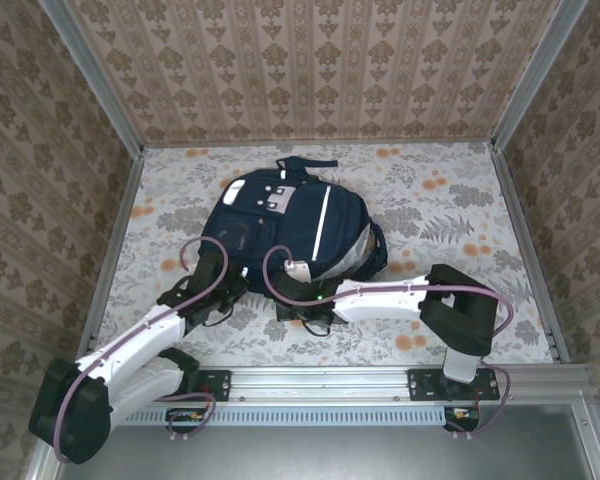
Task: Pack the student bag
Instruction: Zip the student bag at the center of the table.
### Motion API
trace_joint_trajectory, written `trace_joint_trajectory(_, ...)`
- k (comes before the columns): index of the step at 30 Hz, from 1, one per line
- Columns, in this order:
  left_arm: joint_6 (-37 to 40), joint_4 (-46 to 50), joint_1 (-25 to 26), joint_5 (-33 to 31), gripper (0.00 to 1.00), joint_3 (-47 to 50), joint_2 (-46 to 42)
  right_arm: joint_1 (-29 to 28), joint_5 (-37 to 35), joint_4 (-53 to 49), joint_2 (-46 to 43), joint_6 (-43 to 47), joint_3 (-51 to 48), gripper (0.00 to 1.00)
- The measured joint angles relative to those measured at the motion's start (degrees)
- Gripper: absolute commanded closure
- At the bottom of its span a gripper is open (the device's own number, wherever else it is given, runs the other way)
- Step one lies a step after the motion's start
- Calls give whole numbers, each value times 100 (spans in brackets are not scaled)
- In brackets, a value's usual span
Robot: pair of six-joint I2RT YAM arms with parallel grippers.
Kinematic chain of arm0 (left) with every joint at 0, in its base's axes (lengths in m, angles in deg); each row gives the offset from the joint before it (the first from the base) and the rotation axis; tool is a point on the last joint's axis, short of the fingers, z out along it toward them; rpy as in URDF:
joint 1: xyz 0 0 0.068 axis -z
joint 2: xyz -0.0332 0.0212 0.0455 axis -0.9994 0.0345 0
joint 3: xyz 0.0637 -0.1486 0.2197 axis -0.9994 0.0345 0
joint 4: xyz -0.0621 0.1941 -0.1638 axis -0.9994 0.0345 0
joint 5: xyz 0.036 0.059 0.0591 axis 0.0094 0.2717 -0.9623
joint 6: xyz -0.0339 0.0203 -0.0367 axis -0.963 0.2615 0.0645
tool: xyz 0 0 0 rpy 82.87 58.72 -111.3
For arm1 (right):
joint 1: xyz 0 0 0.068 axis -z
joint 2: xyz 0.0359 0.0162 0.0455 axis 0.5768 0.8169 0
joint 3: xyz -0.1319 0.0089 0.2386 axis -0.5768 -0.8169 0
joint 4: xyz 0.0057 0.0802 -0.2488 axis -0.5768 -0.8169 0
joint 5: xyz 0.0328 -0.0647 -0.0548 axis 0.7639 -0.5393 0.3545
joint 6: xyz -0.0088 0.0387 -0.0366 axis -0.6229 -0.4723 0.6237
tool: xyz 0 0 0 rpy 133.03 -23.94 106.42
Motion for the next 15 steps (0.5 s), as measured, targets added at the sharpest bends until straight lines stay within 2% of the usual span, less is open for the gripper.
trace_joint_trajectory(8,155,203,-282,0,100,-33,-59,284,-37,-295,-758,-13,-634,100)
trace_joint_trajectory(15,404,382,-754,116,100,-55,-208,778,50,-466,-1602,136,-1211,100)
